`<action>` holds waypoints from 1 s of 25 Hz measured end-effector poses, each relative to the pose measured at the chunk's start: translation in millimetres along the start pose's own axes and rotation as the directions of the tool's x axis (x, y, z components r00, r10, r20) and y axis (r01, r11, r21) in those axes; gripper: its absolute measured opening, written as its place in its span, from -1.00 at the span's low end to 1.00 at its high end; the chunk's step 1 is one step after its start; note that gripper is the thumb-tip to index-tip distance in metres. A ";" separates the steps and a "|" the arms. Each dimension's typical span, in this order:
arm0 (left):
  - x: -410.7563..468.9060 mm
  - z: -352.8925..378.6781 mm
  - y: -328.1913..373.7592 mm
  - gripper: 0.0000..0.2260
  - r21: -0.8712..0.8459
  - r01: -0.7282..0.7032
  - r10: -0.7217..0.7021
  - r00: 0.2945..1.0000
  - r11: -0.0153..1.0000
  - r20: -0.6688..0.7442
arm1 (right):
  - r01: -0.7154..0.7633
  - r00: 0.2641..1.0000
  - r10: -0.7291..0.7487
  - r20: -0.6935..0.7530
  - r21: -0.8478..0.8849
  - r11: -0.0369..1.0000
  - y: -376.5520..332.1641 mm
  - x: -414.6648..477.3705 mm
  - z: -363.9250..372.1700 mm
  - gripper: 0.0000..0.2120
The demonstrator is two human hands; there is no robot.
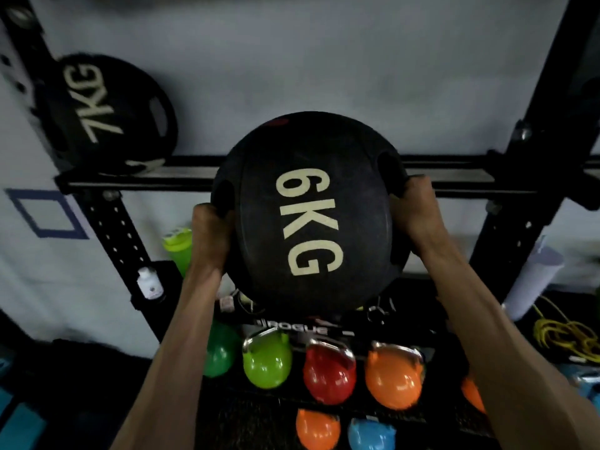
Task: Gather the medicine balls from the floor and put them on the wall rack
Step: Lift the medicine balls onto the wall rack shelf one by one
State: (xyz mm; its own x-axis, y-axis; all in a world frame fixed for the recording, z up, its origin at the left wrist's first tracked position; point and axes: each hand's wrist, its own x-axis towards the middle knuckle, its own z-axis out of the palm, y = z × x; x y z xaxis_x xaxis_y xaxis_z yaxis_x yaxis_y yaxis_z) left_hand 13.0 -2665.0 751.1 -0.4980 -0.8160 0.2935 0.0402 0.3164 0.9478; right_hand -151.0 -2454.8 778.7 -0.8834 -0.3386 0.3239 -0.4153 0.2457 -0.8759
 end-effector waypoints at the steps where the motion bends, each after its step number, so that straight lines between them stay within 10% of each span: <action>1: 12.6 -10.4 5.0 -0.58 0.015 -0.043 0.044 0.998 0.999 -0.048 | 0.001 1.000 -0.001 -0.008 0.022 1.000 -13.8 6.2 6.0 -0.59; 20: 170.6 -108.6 33.2 -0.58 0.141 -0.232 0.271 0.811 0.962 -0.519 | 0.484 0.825 -0.526 0.208 0.222 0.847 -179.0 185.3 189.2 -0.46; 25: 198.6 -93.7 21.3 -0.68 0.139 -0.256 0.287 0.752 0.957 -0.593 | 0.465 0.777 -0.581 0.243 0.400 0.790 -188.9 226.9 224.5 -0.80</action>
State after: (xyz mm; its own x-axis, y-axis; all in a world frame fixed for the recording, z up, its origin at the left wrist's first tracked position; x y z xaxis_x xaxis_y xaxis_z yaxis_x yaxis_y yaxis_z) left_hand -3.9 -2865.6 841.3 0.1510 -0.8098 0.5670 0.0456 0.5787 0.8143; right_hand -224.3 -2781.9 937.3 -0.3926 -0.6266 0.6732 -0.6519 -0.3268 -0.6843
